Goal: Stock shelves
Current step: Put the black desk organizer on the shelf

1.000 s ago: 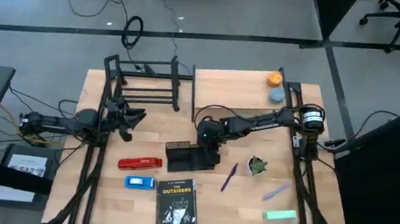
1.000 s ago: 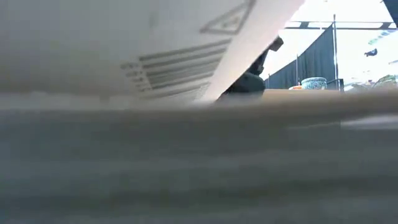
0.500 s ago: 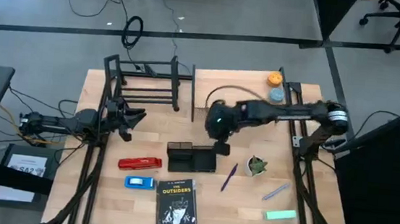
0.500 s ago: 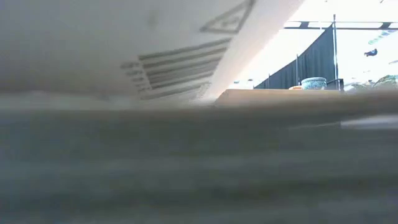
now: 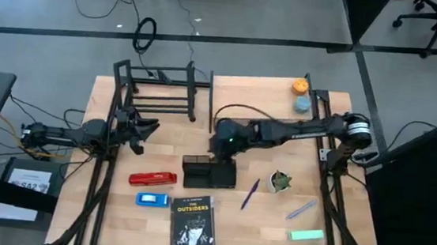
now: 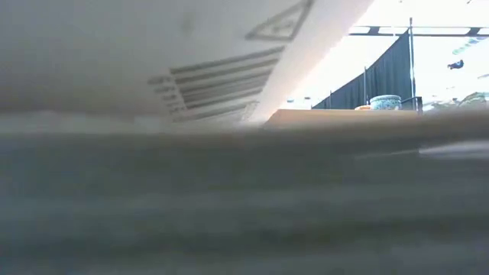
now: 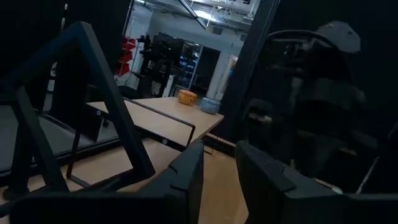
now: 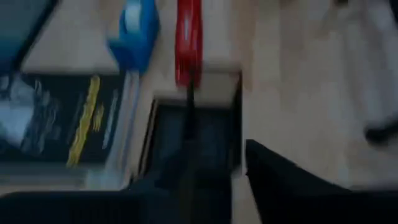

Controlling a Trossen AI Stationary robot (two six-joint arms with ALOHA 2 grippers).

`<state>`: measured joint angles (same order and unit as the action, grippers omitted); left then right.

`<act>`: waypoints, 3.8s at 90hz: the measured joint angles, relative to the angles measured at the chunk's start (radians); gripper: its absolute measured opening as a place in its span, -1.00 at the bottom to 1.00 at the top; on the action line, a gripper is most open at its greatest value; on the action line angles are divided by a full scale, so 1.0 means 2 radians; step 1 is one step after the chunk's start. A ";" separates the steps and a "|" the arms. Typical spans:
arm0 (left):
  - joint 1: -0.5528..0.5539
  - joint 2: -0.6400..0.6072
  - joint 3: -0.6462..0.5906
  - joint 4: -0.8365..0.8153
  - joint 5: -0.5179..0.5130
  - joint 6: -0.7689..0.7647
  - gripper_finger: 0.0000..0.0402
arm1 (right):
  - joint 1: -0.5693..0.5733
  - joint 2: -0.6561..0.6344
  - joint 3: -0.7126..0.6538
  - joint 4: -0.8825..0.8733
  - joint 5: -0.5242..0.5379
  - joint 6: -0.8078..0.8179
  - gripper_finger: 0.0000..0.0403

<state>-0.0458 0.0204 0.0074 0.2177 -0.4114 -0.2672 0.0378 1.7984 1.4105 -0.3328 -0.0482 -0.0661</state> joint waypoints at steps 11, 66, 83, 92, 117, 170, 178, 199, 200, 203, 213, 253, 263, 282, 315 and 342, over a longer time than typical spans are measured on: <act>0.000 0.000 0.000 0.001 0.000 0.000 -0.62 | -0.001 0.038 0.003 0.030 0.022 0.011 -0.01; 0.000 0.000 0.000 0.000 0.000 0.000 -0.62 | -0.037 0.081 0.008 -0.009 -0.079 0.020 -0.79; 0.000 0.000 0.000 -0.001 0.000 0.000 -0.62 | -0.024 0.072 0.007 -0.035 -0.047 0.018 -0.99; 0.000 0.000 0.000 -0.001 0.000 0.000 -0.62 | -0.018 0.059 0.006 -0.051 -0.038 0.019 -1.00; 0.000 0.000 0.000 0.000 0.000 0.000 -0.62 | -0.016 0.019 0.053 -0.159 -0.011 0.014 -1.00; 0.000 0.000 0.000 -0.001 0.000 -0.003 -0.62 | 0.000 -0.015 -0.027 -0.311 -0.060 0.117 -0.08; 0.000 0.000 0.000 -0.001 0.000 -0.003 -0.62 | 0.001 -0.024 -0.043 -0.309 -0.033 0.195 0.08; 0.000 0.000 0.000 -0.001 0.000 -0.003 -0.62 | 0.009 -0.026 -0.078 -0.273 -0.027 0.372 0.32; 0.000 0.000 0.000 -0.001 0.000 -0.003 -0.62 | 0.009 -0.026 -0.080 -0.270 -0.027 0.377 0.33; 0.000 0.000 0.000 -0.001 0.000 -0.003 -0.62 | 0.009 -0.026 -0.087 -0.261 -0.026 0.389 0.35; 0.000 0.000 0.000 -0.002 0.000 -0.004 -0.62 | 0.006 -0.026 -0.118 -0.219 -0.025 0.427 0.38; 0.000 0.000 0.000 -0.001 0.000 -0.004 -0.62 | 0.003 -0.027 -0.176 -0.138 -0.040 0.481 -0.90; 0.000 0.000 0.000 0.000 0.000 -0.004 -0.62 | 0.003 -0.038 -0.176 -0.137 -0.037 0.482 -0.96; 0.000 0.000 0.000 0.001 0.000 -0.004 -0.62 | -0.010 -0.096 -0.177 -0.133 -0.039 0.476 -1.00; 0.000 0.000 0.000 0.001 0.000 -0.004 -0.62 | -0.059 -0.224 -0.155 -0.167 -0.016 0.472 -1.00; 0.000 0.000 0.000 0.001 0.000 -0.004 -0.62 | -0.142 -0.254 -0.092 -0.213 -0.011 0.413 -1.00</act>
<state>-0.0460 0.0204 0.0074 0.2199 -0.4114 -0.2745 -0.2458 1.2904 1.2268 -0.7589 -0.0705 0.7601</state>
